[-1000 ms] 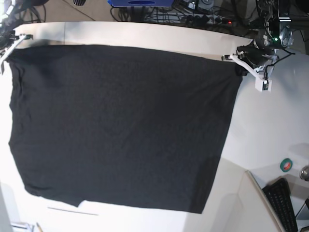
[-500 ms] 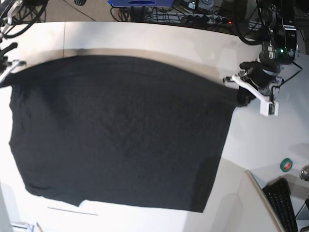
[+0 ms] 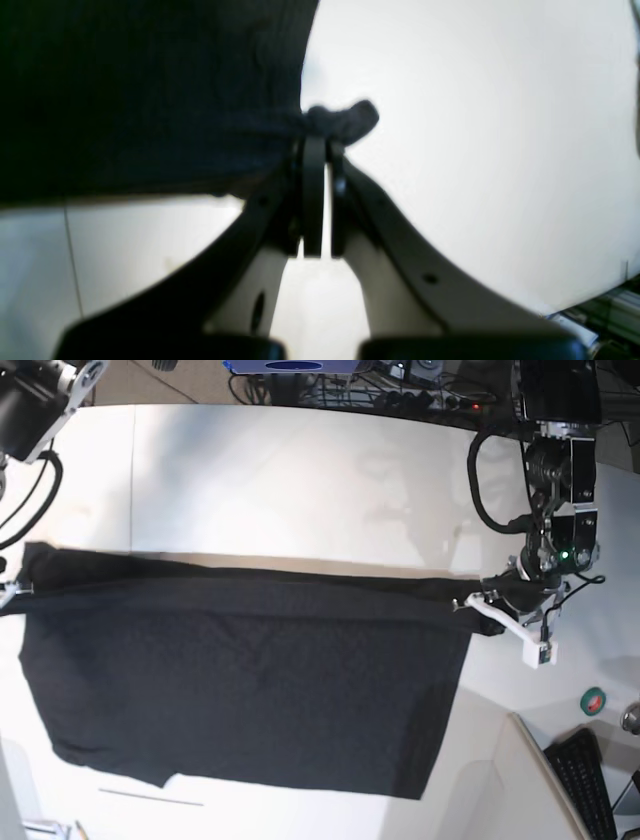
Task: Layout the t-shirt on the table in an organized manner, then fold the t-shirt properly
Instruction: 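Fold the held edge over the shirt body toward the hem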
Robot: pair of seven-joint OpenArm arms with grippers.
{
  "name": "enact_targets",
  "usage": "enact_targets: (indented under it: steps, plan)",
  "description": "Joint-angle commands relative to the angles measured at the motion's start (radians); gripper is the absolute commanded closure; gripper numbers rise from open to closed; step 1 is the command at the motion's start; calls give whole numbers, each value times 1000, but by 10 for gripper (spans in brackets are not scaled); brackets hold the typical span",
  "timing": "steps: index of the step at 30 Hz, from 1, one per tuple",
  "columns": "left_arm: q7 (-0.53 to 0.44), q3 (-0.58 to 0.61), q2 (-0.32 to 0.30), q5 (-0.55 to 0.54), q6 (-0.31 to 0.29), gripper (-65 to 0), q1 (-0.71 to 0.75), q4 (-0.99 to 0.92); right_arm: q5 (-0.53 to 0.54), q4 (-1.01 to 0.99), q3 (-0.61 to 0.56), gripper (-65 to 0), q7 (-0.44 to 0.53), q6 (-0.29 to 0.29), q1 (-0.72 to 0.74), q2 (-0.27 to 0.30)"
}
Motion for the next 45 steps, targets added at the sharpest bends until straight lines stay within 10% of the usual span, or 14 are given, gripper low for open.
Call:
enact_targets:
  steps: [1,14,35,36,40,43,45]
  plan:
    - [-25,1,-13,-2,-4,0,-33,-2,-1,-9,4,0,18,-5,36,26]
    - [-29,92,-11,-2,-4,0,-264,-240,-1,-302,-136,0,167,-109,184,89]
    - [-166,83,21,-1,-4,0,-330,-445,-1,-557,-192,0,368,-114,280,89]
    - [-166,83,21,-1,-4,0,-332,-445,-1,-552,-192,-96,370,-114,280,89]
    - [-168,80,21,-4,-4,-383,-333,-422,2,-456,-191,-381,378,-114,234,86]
    - [-169,80,21,-8,-4,-650,-307,-333,3,-301,-168,-365,370,-114,158,64]
    - [-180,46,24,-10,-4,-650,-257,-255,3,-185,-96,-365,370,-114,105,8]
